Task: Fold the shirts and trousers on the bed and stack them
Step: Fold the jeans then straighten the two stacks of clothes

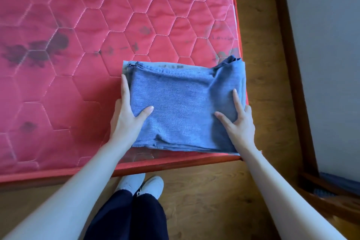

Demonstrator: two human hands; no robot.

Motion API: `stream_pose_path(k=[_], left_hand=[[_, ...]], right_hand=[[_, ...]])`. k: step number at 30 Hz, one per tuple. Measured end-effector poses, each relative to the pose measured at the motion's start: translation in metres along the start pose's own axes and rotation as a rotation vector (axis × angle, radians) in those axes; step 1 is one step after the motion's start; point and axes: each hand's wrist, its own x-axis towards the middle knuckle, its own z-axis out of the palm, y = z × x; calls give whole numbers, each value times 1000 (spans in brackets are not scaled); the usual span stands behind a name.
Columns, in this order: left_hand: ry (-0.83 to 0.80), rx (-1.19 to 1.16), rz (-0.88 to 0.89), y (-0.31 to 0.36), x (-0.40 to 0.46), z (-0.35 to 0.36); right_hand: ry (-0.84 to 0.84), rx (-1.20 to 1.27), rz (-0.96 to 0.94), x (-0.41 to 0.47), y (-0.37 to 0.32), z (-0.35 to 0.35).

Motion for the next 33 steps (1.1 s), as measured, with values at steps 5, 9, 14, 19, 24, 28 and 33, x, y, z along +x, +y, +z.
stream_pose_path(k=[5,9,14,19,24,28,33], left_hand=[[17,30,-14,-15,-13,-82],[75,20,-59,-38,-13,-158],[174,77,-95,-74,-5,-265],[224,77,-110,-125,8,-371],[254,40,-107,-186,34,-453],[230,54,-157,-232,56,-487],[140,74,-238,-277,72,-491]], right_hand=[[-14,65,-95,-27,-60,23],[-78,62,-184,-37,-129,59],[-156,80,-280,-54,-229,115],[-195,67,-342,-80,-332,175],[-200,32,-342,-101,-418,238],[-223,-12,-310,-109,-455,283],[-295,-76,-231,-109,-458,319]])
